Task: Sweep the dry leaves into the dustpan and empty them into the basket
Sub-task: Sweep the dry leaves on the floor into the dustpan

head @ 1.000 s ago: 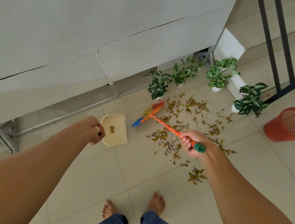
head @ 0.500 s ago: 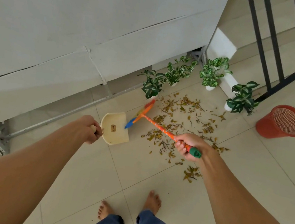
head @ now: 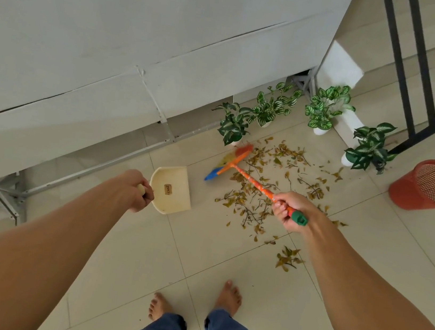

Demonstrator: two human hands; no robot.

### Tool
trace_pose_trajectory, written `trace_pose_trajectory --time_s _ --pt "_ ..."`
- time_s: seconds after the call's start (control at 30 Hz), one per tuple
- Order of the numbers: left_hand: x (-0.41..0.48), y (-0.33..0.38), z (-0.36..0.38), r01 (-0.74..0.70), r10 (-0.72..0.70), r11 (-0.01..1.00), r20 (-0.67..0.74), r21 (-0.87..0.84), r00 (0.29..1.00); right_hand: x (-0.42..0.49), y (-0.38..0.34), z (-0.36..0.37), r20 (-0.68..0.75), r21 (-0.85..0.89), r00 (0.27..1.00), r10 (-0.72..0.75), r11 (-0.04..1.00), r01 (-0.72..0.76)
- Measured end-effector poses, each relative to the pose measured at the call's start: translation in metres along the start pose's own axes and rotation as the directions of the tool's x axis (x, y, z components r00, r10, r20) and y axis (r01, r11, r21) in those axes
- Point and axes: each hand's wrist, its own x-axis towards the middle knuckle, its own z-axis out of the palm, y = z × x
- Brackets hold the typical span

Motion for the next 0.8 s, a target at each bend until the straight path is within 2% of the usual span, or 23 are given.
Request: trace_pose_trajectory --time_s 0.2,0.43,0.6,0.8 --pt "0.001 0.000 0.007 -0.001 0.001 1.000 0.014 0.011 1.000 -0.010 -0.001 -0.010 -0.004 -0.015 0.999 -0.046 0.999 0.045" --pt "0.004 0.003 0.016 0.016 -0.017 0.999 0.029 0.037 0.999 -0.024 0.004 0.002 0.067 -0.149 0.998 0.001 0.989 0.009" --pt "0.000 0.001 0.019 0.007 -0.007 0.998 -0.001 0.061 1.000 -0.007 0.005 0.015 0.089 -0.105 0.994 0.063 0.993 -0.053" --pt "-0.003 0.001 0.010 0.010 -0.008 0.999 -0.034 0.038 0.999 0.008 0.001 0.013 0.102 0.018 0.993 0.063 0.998 -0.065"
